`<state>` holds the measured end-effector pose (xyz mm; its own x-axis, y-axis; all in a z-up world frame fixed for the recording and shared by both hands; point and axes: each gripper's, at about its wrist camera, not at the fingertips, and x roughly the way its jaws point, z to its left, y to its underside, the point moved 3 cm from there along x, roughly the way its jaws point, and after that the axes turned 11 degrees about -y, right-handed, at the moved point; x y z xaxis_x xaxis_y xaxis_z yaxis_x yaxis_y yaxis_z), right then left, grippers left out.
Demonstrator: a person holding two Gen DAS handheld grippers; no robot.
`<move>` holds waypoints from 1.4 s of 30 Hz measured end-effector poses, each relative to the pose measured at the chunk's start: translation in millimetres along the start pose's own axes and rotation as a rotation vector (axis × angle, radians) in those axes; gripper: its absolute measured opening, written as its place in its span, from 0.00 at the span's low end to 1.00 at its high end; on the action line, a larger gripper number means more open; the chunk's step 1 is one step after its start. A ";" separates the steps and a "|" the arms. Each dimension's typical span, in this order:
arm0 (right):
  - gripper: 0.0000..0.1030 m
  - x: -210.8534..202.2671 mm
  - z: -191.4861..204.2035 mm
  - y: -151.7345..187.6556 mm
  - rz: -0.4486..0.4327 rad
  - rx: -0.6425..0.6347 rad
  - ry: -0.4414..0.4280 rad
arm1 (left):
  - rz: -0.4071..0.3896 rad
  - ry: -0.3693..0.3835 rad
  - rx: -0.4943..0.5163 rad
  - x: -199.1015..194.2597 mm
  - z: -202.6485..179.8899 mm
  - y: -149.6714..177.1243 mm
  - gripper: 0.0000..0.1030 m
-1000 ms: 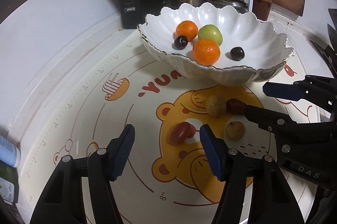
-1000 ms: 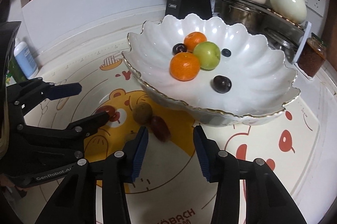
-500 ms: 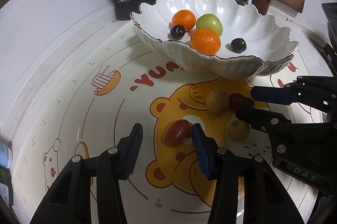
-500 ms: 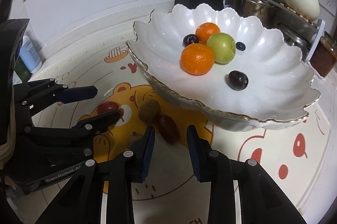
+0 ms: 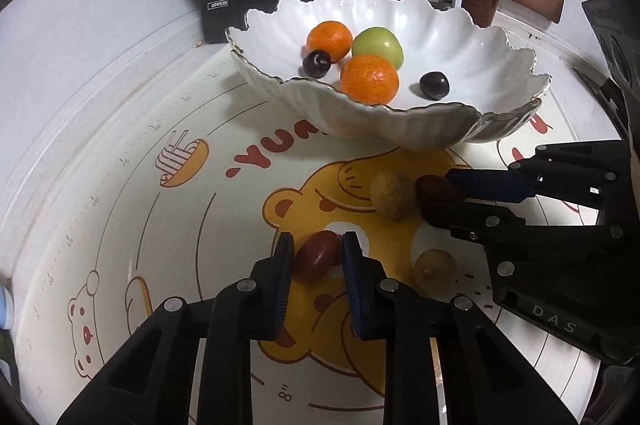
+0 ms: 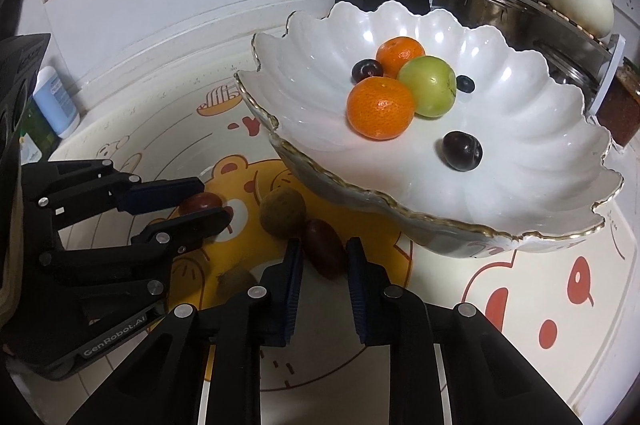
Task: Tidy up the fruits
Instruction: 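Close the left gripper on a red date while the right gripper grasps another red date, then lift both red dates and carry them toward the white bowl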
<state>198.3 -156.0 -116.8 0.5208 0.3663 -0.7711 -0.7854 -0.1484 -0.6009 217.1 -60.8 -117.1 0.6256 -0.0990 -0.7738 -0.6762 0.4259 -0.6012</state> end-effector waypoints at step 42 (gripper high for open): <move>0.21 -92.3 -11.6 1.5 -0.152 0.086 0.079 | -0.100 -0.028 -0.017 -70.8 -24.0 -35.6 0.22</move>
<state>153.0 -200.7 -49.0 0.6578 0.3043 -0.6890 -0.7196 -0.0164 -0.6942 187.6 -90.6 -45.7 0.7009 -0.1152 -0.7039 -0.6159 0.4001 -0.6787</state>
